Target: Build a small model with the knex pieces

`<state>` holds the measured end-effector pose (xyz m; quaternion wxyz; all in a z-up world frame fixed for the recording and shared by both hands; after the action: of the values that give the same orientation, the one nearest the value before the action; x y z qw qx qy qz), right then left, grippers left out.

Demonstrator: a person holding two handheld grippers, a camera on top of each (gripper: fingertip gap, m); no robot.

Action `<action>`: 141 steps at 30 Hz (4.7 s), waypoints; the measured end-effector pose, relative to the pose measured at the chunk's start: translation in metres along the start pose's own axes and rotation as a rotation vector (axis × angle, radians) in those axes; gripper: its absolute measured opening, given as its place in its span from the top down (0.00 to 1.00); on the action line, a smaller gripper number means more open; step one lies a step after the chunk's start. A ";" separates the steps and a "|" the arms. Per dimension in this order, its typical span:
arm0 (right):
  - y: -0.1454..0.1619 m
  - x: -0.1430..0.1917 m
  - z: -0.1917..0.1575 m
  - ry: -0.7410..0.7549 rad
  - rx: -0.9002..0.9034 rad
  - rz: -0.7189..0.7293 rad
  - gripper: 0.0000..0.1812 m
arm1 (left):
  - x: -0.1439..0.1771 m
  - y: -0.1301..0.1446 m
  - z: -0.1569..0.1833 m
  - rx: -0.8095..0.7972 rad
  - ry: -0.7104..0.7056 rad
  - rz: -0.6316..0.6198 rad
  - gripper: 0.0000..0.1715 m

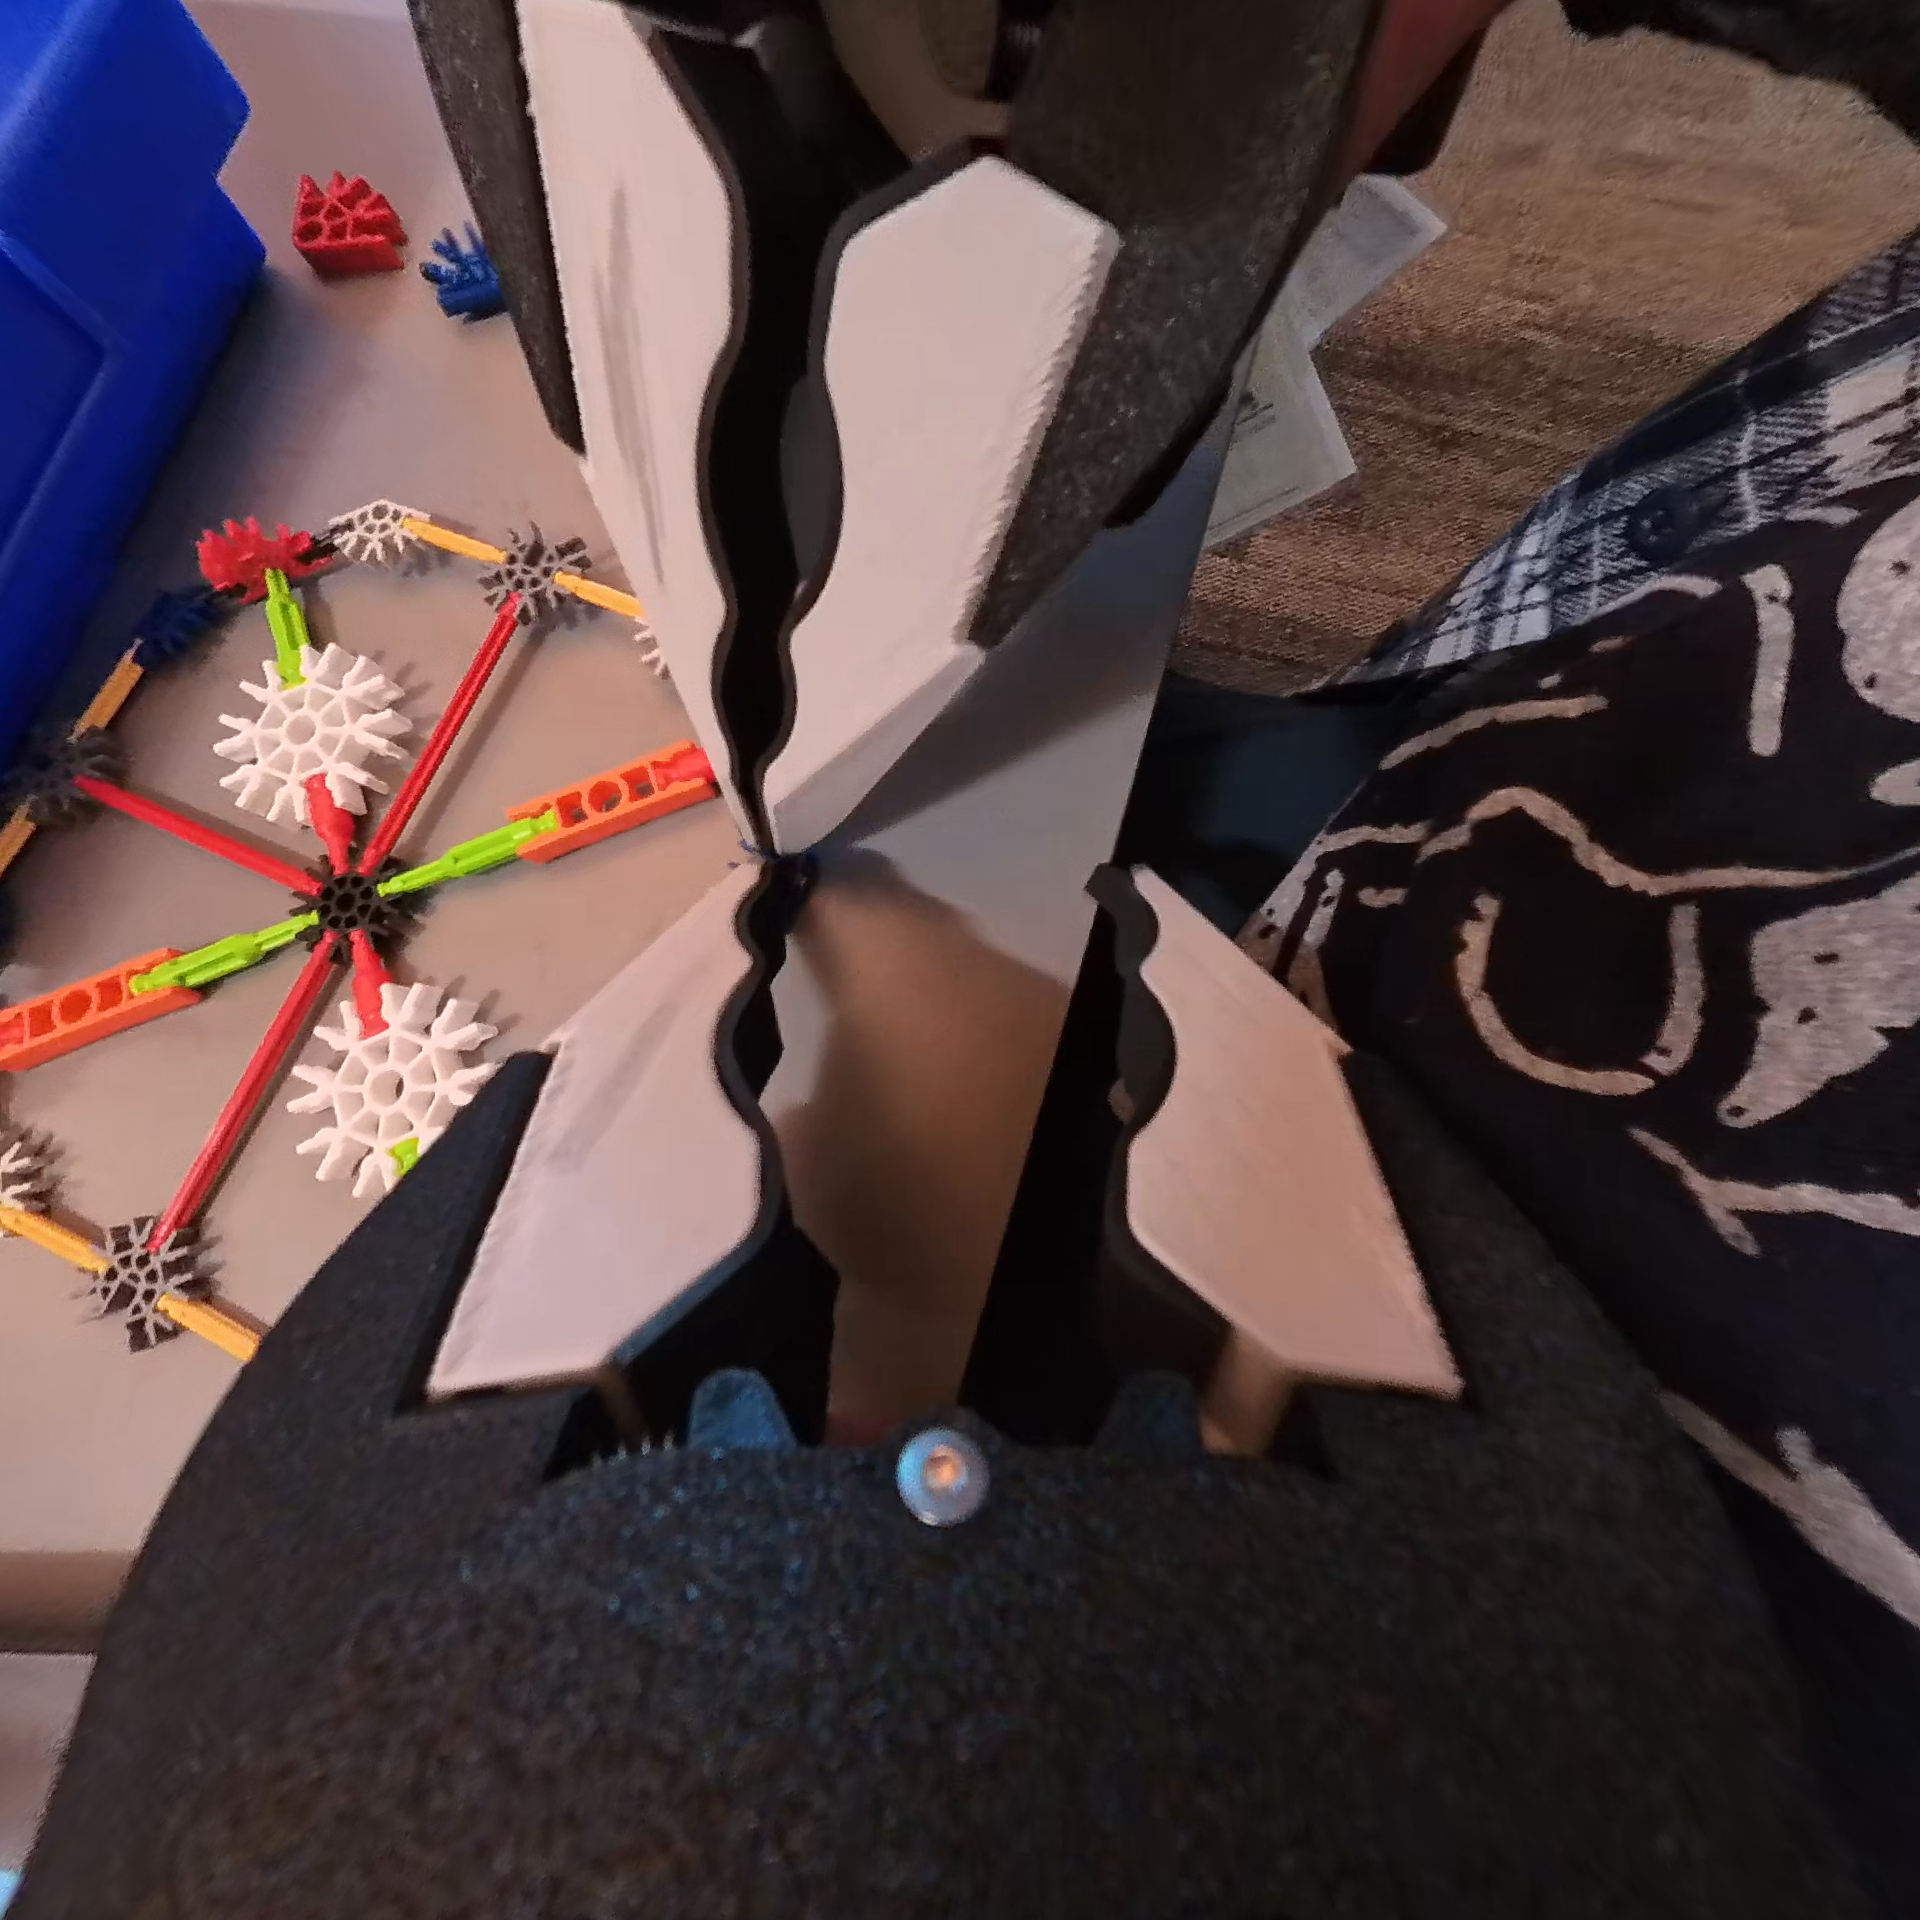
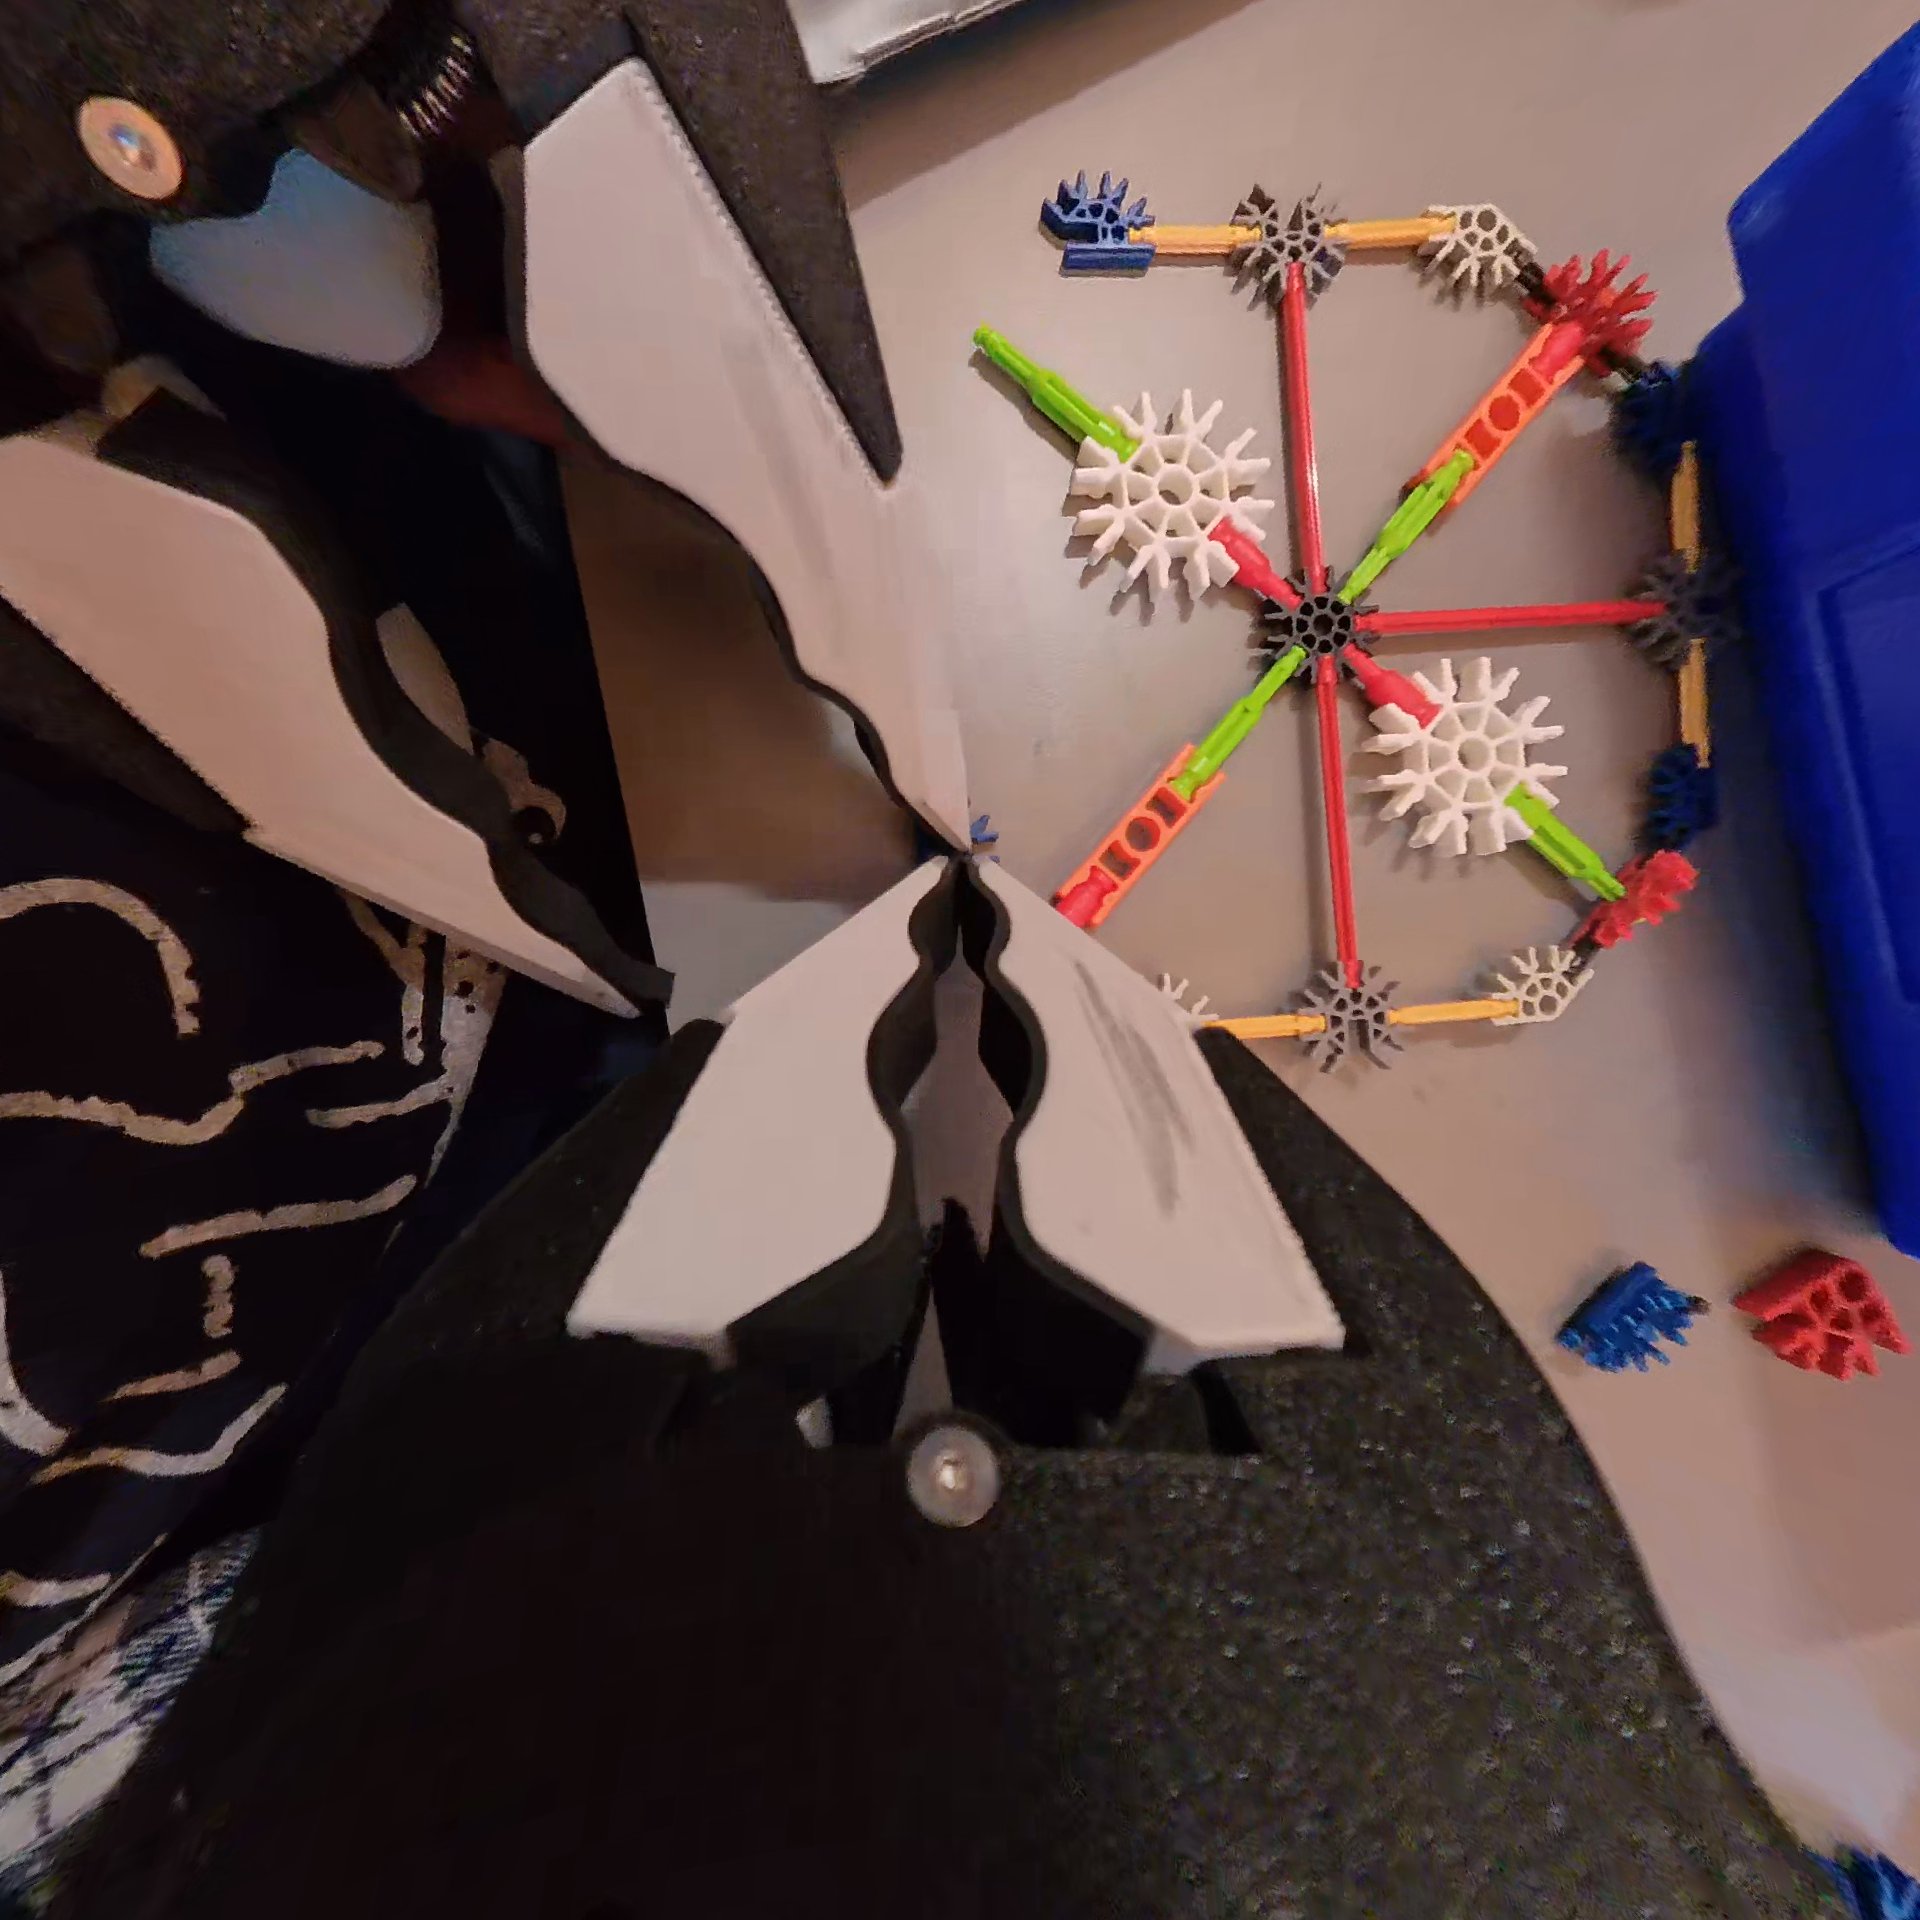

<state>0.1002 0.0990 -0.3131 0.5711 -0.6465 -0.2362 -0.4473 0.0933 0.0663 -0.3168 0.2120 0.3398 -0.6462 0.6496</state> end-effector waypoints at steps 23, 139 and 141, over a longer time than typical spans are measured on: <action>-0.013 0.025 0.012 0.061 0.053 0.159 0.99 | 0.009 0.000 0.000 -0.028 -0.051 0.002 0.64; -0.046 0.013 0.020 -0.272 -0.166 -0.065 1.00 | 0.114 -0.001 -0.029 -0.082 -0.194 0.430 0.60; -0.041 0.006 0.008 -0.303 -0.166 -0.088 1.00 | 0.113 0.000 -0.025 -0.089 -0.193 0.427 0.60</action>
<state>0.0725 0.1153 -0.2858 0.4536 -0.7405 -0.3099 -0.3872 0.0128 0.0725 -0.2342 0.0219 0.2462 -0.7486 0.6153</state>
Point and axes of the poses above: each gripper's, where its closed fingertips meet, x back along the fingers, y out of its underside, z = x × y across the jaws, the point moved 1 cm from there along x, back along the fingers, and after that the axes turned 1 degree about -z, right-handed, at the moved point
